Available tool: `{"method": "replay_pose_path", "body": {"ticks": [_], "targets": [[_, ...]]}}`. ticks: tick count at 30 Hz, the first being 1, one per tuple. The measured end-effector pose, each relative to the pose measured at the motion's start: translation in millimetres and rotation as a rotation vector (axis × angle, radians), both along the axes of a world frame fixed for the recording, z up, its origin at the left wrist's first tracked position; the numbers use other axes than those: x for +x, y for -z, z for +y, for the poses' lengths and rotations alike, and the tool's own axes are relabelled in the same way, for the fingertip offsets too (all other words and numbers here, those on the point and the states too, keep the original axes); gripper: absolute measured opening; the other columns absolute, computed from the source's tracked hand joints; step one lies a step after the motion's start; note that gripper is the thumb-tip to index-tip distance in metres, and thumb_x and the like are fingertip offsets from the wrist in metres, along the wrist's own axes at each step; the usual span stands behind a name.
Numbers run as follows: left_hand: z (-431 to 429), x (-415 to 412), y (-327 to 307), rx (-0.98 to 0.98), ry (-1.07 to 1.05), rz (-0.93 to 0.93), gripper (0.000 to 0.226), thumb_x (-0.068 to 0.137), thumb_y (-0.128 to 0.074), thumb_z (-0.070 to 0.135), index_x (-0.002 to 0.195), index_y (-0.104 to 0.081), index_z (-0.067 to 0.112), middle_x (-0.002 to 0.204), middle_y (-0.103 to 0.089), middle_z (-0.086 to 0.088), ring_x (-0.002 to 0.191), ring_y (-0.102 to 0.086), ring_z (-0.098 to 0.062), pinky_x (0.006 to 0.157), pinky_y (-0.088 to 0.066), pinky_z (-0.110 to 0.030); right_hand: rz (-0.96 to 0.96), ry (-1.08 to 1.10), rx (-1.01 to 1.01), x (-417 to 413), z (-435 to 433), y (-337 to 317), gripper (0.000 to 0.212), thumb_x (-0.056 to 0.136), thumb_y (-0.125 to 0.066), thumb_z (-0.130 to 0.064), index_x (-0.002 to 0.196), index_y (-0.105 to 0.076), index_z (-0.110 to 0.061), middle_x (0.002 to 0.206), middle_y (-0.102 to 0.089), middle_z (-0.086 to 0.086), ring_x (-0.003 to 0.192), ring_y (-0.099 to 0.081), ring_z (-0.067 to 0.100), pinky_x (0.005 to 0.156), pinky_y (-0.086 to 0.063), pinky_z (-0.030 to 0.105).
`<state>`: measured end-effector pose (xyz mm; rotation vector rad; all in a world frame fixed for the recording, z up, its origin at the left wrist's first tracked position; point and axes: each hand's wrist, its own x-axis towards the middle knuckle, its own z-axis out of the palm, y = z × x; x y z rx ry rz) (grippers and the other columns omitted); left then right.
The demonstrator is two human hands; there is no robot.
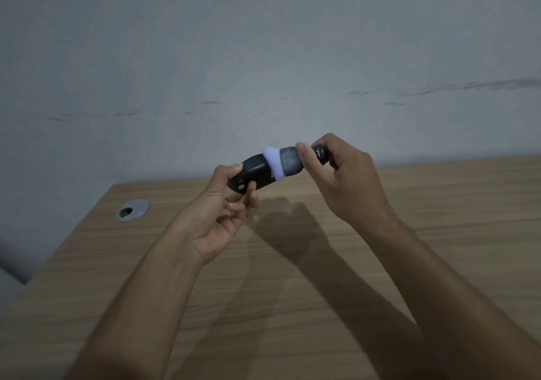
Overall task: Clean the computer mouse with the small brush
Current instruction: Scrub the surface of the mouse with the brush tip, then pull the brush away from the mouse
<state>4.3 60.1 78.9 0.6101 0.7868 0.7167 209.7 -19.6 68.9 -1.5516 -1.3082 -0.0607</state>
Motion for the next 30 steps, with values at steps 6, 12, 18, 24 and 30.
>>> {"method": "replay_pose_path", "body": {"ticks": [6,12,18,24,30], "targets": [[5,-2,4,0.008,0.083,0.084,0.041,0.095,-0.077,0.038,0.118,-0.066,0.006,0.082,-0.067,-0.003,0.069,-0.061,-0.013,0.030,-0.033,-0.010,-0.041,0.105,0.022,5,2,5,0.038,0.107,-0.061,-0.046,0.084,-0.057,-0.016,0.070,-0.057,-0.008,0.060,-0.046,0.010,0.056,-0.031,0.016],[2,2,9,0.171,0.079,0.226,0.034,0.092,-0.081,0.041,0.111,-0.070,0.015,0.080,-0.073,0.001,0.075,-0.064,-0.012,0.031,-0.032,-0.013,-0.130,-0.012,0.076,-27,3,-1,0.035,0.108,-0.061,-0.042,0.087,-0.059,-0.015,0.075,-0.060,-0.004,0.073,-0.055,0.020,0.059,-0.040,0.028],[7,-2,13,0.330,0.014,0.324,0.038,0.088,-0.088,0.036,0.117,-0.072,0.017,0.093,-0.085,0.000,0.071,-0.067,-0.007,0.038,-0.035,-0.013,-0.202,0.157,0.021,-7,3,6,0.036,0.103,-0.058,-0.048,0.087,-0.058,-0.015,0.072,-0.059,0.000,0.073,-0.050,0.022,0.055,-0.041,0.037],[7,2,21,0.483,-0.037,0.438,0.052,0.079,-0.096,0.024,0.120,-0.067,0.012,0.110,-0.086,-0.011,0.083,-0.072,-0.014,0.055,-0.041,-0.025,-0.041,-0.029,-0.013,-20,5,8,0.039,0.107,-0.062,-0.043,0.082,-0.055,-0.014,0.061,-0.047,-0.009,0.055,-0.041,0.012,0.052,-0.030,0.019],[16,-7,31,0.710,-0.064,0.620,0.055,0.081,-0.096,0.013,0.121,-0.060,0.014,0.103,-0.084,0.002,0.063,-0.074,0.010,0.054,-0.049,-0.007,-0.140,0.176,-0.138,2,14,29,0.036,0.104,-0.059,-0.051,0.084,-0.054,-0.021,0.067,-0.058,0.000,0.067,-0.054,0.025,0.056,-0.035,0.034]]}}
